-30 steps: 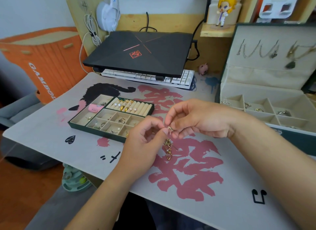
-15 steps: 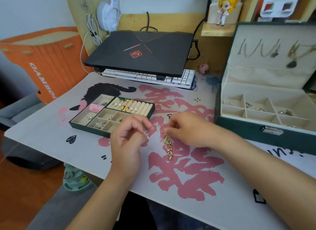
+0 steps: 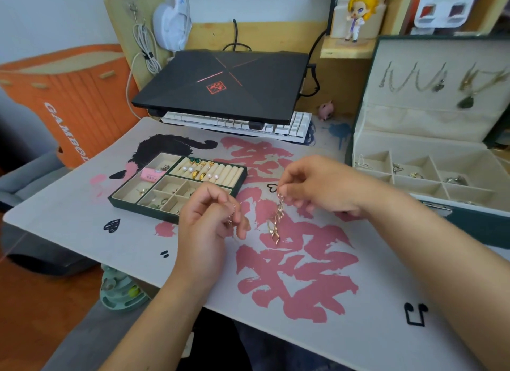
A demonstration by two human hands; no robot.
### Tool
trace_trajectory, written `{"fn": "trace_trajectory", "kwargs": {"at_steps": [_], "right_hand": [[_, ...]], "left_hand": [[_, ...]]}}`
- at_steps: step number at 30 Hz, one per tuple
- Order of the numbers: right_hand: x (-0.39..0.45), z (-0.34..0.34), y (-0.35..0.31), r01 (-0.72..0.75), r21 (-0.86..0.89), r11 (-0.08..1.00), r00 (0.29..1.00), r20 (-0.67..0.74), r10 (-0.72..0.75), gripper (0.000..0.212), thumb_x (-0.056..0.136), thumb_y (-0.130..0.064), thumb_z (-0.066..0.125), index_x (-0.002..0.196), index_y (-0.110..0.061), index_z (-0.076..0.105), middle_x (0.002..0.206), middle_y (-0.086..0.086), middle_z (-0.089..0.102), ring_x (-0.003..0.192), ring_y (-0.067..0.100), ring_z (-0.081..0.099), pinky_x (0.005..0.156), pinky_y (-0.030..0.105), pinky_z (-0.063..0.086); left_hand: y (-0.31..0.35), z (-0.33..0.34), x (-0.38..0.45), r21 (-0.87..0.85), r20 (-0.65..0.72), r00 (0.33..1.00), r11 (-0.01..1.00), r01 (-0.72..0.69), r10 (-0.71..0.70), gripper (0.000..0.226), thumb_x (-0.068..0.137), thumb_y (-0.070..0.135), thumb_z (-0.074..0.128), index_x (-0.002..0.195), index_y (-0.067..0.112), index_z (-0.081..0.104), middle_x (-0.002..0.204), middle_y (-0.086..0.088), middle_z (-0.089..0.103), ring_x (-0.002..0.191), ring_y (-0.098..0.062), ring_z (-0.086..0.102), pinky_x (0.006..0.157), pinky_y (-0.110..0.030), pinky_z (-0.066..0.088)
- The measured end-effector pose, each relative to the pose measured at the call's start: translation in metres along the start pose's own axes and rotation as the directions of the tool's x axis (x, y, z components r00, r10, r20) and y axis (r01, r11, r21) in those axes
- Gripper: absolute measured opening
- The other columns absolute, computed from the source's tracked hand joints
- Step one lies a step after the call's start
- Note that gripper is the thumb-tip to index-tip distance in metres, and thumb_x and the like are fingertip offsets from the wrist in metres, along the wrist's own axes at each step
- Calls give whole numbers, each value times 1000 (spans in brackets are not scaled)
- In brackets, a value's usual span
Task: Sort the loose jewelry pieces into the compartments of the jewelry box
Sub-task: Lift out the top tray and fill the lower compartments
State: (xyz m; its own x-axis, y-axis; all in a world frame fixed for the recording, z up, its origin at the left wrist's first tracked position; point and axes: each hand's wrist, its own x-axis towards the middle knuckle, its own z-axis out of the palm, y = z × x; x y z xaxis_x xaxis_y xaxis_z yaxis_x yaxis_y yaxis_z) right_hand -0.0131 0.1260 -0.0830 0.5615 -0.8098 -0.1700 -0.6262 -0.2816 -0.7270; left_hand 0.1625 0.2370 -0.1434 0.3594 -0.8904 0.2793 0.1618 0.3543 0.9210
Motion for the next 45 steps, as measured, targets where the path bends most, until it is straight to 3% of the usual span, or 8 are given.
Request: {"fn": "trace_trajectory", "kwargs": {"at_steps": [8,12,19,23,28,32,36,45], "right_hand": [[-12,-30,-12,55,119,991,993,-112,-42,9,92,-21,70,88,-17,77,75,5,72,62,10,62,63,23,56],[-12,-30,-15,169,-21,985,948,-270,-168,9,91,-25,72,83,-26,77,76,-4,72,67,7,66,63,22,56],[-12,-21,-16,195,6,981,939,-290,-185,11,91,-25,72,82,-27,78,70,-8,70,58,7,61,58,25,54],[-15,-23,-18,199,236,951,959,-245,-140,8,90,-19,74,84,-18,79,64,5,67,53,15,55,52,27,51],[-18,-30,-18,115,581,806,989,13,-150,7,85,-13,73,90,-8,76,69,6,63,53,12,54,48,20,48],[-10,-19,-14,57,608,792,989,75,-128,6,86,-11,71,91,-8,74,79,9,70,61,14,62,53,20,54],[-8,-17,-10,34,608,793,992,78,-103,8,87,-6,69,95,-3,72,84,13,71,61,15,66,55,21,57],[-8,-20,-10,49,605,795,993,58,-105,6,92,-7,65,97,-5,68,88,12,73,73,18,71,66,25,61]], "left_hand": [[1,0,0,45,-2,999,998,36,-36,18,78,0,48,67,15,51,63,-12,55,48,-28,52,67,-48,38],[0,1,1,78,21,999,996,31,-32,18,77,1,49,66,15,52,71,-12,64,63,-31,64,71,-44,42],[-7,-1,4,110,56,996,992,66,-72,15,79,6,54,69,16,57,90,-13,71,91,-36,71,88,-48,52],[-4,0,2,216,106,992,975,49,-73,10,78,10,59,70,16,59,111,-4,75,113,-23,69,102,-48,50],[0,8,0,178,325,934,980,93,-148,8,73,25,70,71,21,63,135,5,68,134,-16,58,115,-46,38],[1,12,-2,28,357,918,984,176,-174,5,75,18,71,74,17,66,113,-15,73,111,-39,67,105,-55,45],[4,8,-3,-91,292,935,967,237,-202,7,74,12,71,74,12,64,92,-15,71,81,-31,67,86,-45,51],[3,8,-2,-149,211,959,963,224,-190,16,81,0,57,72,12,62,96,-22,73,71,-29,68,75,-36,57]]}}
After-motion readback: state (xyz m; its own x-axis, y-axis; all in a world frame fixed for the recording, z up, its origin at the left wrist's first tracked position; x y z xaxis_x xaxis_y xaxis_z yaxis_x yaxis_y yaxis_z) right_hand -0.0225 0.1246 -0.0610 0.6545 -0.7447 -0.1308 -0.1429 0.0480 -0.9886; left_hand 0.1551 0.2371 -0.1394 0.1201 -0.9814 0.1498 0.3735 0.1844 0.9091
